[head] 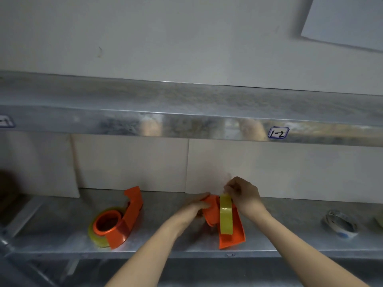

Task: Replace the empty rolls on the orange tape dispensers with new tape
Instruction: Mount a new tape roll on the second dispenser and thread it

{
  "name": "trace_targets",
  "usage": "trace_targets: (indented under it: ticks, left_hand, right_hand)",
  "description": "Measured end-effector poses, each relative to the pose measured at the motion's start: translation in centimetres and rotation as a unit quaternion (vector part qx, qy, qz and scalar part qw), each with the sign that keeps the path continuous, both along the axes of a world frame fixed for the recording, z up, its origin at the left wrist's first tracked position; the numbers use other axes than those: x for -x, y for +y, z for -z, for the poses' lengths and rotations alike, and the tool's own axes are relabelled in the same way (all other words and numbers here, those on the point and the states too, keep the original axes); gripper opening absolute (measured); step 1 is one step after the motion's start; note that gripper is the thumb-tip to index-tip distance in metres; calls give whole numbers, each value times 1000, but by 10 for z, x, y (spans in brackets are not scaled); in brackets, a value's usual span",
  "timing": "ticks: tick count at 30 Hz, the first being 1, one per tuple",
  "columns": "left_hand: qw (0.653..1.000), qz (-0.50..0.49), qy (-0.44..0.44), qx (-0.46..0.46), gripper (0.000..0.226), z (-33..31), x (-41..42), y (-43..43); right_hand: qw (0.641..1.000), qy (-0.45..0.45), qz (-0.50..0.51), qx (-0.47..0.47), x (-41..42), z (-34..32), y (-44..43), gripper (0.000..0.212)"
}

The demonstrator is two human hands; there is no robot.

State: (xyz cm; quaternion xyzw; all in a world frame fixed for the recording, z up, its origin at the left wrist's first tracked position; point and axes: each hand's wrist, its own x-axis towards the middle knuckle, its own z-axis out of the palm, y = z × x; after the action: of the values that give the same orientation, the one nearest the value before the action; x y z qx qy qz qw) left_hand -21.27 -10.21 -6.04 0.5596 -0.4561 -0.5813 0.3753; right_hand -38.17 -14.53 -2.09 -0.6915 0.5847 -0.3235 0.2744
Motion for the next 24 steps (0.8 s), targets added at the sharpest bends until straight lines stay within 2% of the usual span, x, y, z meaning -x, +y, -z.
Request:
trace_targets:
  ticks: [3, 6, 10, 17, 24]
  left_hand:
    - [998, 14, -50, 38, 58, -8, 5, 1]
    - [995, -2, -81, 65, 57, -10, 15, 1]
    - [991, -6, -112, 71, 78, -14, 19, 4]
    - [993, -9, -89, 71, 83, -19, 17, 16]
    - [994, -11, -53, 93, 85, -9, 11, 33]
  right_hand:
    - [1000, -10, 11, 4, -5, -6, -1, 10]
    - [1000, -19, 9, -1, -12, -9, 0, 10]
    - [999, -18, 16, -27, -17, -5, 1, 10]
    - [999, 13, -13, -40, -18, -8, -2, 11]
    - [995, -27, -31, -96, -6, -14, 1, 12]
